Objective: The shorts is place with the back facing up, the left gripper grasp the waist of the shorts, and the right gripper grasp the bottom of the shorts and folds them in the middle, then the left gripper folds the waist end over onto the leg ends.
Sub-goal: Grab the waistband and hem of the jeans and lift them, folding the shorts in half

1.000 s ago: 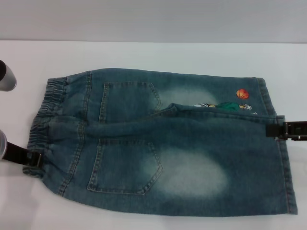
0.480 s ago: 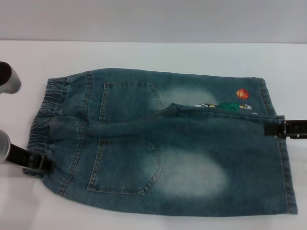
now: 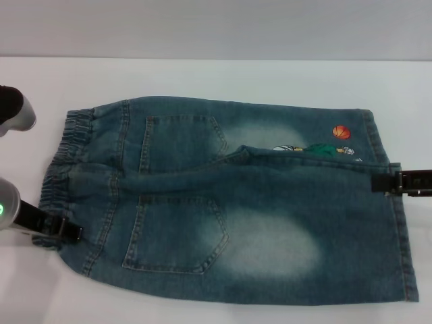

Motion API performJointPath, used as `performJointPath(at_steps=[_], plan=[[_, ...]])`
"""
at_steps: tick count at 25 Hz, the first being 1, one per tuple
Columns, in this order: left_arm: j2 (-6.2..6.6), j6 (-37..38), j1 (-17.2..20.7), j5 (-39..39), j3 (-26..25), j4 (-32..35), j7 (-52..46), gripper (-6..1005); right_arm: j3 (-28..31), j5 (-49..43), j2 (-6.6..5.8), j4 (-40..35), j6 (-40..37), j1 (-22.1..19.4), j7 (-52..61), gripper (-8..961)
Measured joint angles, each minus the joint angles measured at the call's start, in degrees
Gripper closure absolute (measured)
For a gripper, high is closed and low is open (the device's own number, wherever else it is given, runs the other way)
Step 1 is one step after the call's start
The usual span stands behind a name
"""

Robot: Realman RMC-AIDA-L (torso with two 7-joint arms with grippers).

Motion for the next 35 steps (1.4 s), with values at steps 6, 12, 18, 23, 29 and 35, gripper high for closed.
performJointPath(at_steps=[6, 12, 18, 23, 29, 35], plan=[[0.00, 0.01, -0.59, -0.14, 0.04, 1.56, 0.01, 154, 0.00, 0.03, 0.00, 0.01, -0.08, 0.13, 0.00, 384], [0.00, -0.39, -0.60, -0.18, 0.28, 0.96, 0.00, 162, 0.00, 0.05, -0.04, 0.00, -0.12, 0.35, 0.00, 386], [0.00, -0.69, 0.00, -0.16, 0.11, -0.63, 0.49, 181, 0.31, 0.19, -0.07, 0.00, -0.30, 0.46, 0.00, 387], [-0.03, -0.78, -0.15, -0.24, 0.43, -0.89, 0.46, 401, 0.37, 0.19, -0.09, 0.00, -0.30, 0.46, 0.00, 389], [-0.08, -0.95, -0.02, -0.51, 0.44, -1.05, 0.49, 484, 0.31, 0.24, -0.09, 0.00, -0.29, 0.41, 0.00, 390], [-0.09, -1.81, 0.11, -0.33, 0.44, -3.01, 0.31, 559, 0.23, -0.23, -0.09, 0.02, -0.47, 0.25, 0.62, 392]])
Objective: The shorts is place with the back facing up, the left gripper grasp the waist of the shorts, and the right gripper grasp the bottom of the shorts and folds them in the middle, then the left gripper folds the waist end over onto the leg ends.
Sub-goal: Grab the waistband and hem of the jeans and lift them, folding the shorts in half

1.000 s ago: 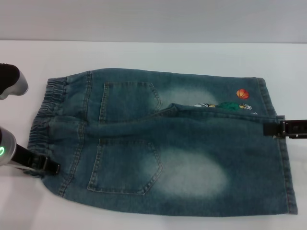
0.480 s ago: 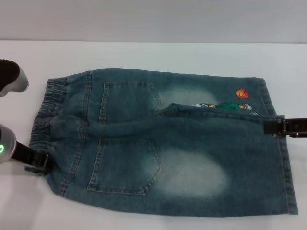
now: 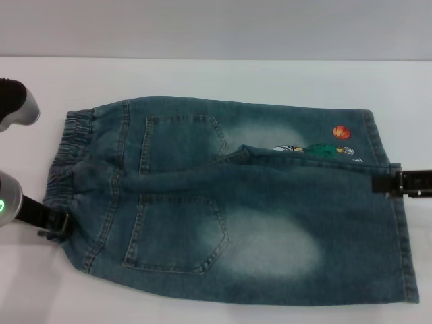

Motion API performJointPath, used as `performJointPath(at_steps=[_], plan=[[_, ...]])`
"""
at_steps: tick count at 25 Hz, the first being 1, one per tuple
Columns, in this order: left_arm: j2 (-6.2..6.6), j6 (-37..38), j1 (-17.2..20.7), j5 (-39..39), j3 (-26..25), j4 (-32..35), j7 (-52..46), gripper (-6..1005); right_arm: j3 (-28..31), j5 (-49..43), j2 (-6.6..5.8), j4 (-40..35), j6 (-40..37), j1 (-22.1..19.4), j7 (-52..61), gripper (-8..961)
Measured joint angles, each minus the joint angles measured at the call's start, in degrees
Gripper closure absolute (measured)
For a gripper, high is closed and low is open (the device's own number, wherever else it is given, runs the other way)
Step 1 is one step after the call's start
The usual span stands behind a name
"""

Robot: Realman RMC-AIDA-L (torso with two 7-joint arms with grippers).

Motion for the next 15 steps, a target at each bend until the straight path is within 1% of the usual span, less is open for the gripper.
performJointPath(at_steps=[5, 15], plan=[[0.00, -0.91, -0.02, 0.14, 0.00, -1.78, -0.11, 609, 0.73, -2.89, -0.04, 0.19, -1.66, -0.49, 0.87, 393], [0.00, -1.08, -1.16, 0.18, 0.75, -1.93, -0.12, 692, 2.57, -7.63, 0.15, 3.47, -4.44, -2.91, 2.17, 396]])
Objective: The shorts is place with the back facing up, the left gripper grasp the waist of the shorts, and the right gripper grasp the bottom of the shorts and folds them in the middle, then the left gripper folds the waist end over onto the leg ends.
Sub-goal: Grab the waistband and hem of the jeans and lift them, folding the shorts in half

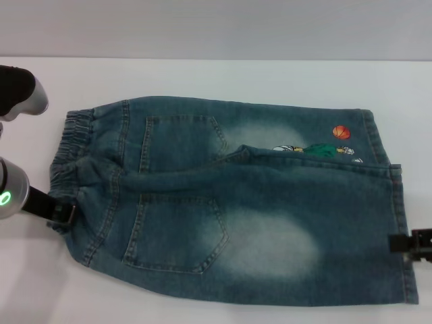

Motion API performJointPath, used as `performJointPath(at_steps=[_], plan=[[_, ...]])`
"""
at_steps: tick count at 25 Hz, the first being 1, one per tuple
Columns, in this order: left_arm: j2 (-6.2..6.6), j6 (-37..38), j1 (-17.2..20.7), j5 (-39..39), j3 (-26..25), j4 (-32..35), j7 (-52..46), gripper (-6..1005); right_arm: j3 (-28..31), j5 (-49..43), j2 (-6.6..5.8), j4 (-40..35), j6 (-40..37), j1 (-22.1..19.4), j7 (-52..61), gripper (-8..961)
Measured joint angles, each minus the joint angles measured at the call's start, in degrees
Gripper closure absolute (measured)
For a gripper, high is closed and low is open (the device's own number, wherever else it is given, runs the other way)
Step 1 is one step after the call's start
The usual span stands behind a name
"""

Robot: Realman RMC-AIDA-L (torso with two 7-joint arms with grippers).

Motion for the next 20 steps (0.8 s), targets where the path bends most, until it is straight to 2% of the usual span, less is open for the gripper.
performJointPath(at_steps=[10, 20], plan=[[0.00, 0.39, -0.96, -0.06, 0.11, 0.75, 0.35, 762, 7.25, -6.55, -0.14, 0.90, 0.73, -1.07, 0.04, 399], [0.00, -0.69, -2.12, -0.21, 0.14, 0.54, 0.50, 792, 7.58, -7.53, 0.25, 1.42, 2.55, -3.37, 0.06, 402]])
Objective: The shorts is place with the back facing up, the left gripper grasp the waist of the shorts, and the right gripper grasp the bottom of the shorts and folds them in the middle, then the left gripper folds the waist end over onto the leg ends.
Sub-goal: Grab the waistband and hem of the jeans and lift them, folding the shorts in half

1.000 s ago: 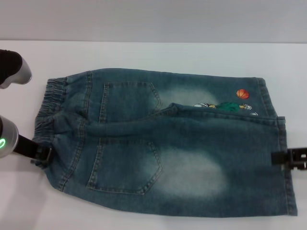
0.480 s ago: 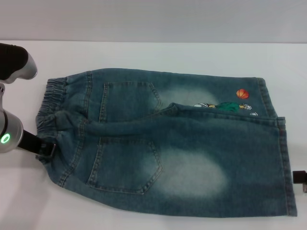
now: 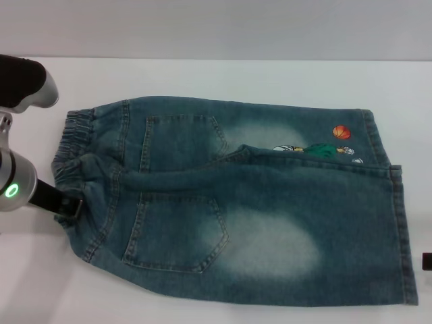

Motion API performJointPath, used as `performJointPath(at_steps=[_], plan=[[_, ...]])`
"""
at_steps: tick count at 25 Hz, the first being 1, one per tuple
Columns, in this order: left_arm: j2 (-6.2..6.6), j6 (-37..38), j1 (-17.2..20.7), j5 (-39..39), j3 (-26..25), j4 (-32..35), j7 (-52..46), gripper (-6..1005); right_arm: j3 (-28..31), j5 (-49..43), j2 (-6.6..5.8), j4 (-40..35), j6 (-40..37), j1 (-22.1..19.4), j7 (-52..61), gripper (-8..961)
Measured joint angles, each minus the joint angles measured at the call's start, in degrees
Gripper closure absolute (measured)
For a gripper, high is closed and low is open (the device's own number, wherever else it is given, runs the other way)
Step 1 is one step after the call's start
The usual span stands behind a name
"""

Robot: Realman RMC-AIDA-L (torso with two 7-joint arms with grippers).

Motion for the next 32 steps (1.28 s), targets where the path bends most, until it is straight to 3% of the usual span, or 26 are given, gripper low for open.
performJointPath(at_steps=[32], plan=[[-0.09, -1.86, -1.83, 0.11, 3.45, -0.56, -1.42, 795, 1.31, -4.15, 0.04, 1.06, 2.17, -1.49, -2.96, 411]])
